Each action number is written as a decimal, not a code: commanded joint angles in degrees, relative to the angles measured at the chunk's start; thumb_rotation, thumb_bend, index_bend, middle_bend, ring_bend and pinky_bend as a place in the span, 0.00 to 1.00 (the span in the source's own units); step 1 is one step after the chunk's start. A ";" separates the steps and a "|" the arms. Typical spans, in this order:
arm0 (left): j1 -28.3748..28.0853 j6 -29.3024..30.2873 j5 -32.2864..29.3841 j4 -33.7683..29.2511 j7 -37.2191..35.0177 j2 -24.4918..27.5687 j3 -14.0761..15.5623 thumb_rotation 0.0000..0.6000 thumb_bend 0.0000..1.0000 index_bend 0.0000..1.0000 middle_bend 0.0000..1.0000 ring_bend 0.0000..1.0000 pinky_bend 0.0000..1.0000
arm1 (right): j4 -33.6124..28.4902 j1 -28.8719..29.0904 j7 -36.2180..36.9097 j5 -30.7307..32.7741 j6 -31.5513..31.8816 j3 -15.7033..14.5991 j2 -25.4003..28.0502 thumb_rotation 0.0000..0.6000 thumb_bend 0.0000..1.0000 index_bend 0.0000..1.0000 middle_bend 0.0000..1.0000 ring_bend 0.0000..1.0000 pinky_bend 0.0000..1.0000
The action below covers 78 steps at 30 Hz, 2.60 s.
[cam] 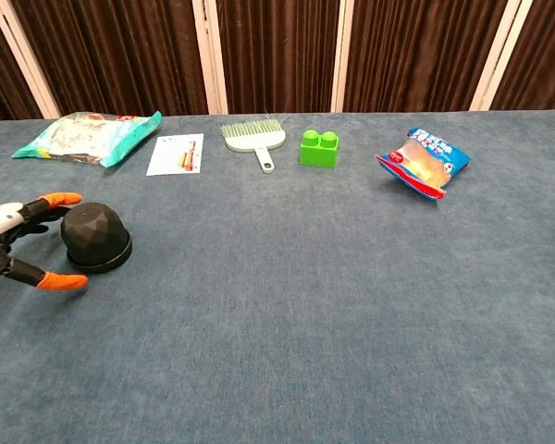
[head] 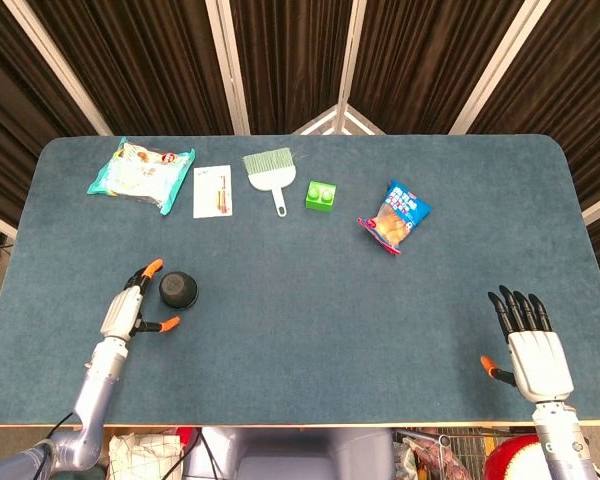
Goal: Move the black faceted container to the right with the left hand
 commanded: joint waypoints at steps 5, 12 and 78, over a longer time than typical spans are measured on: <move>-0.68 0.58 0.15 0.38 0.61 -1.06 -0.04 1.00 0.24 0.04 0.14 0.00 0.00 | 0.19 0.05 0.19 0.15 -0.01 0.06 -0.21 1.00 0.21 0.00 0.00 0.01 0.00; -0.83 1.19 -0.42 1.12 1.59 -1.79 -0.12 1.00 0.28 0.04 0.19 0.00 0.00 | -0.03 0.05 0.35 0.28 0.16 0.19 -0.16 1.00 0.21 0.00 0.00 0.01 0.00; -6.28 -1.48 -20.48 -26.65 24.24 10.64 -5.52 1.00 0.53 0.17 0.35 0.00 0.00 | -1.20 0.38 1.57 0.55 -0.75 -0.32 0.45 1.00 0.21 0.00 0.00 0.01 0.00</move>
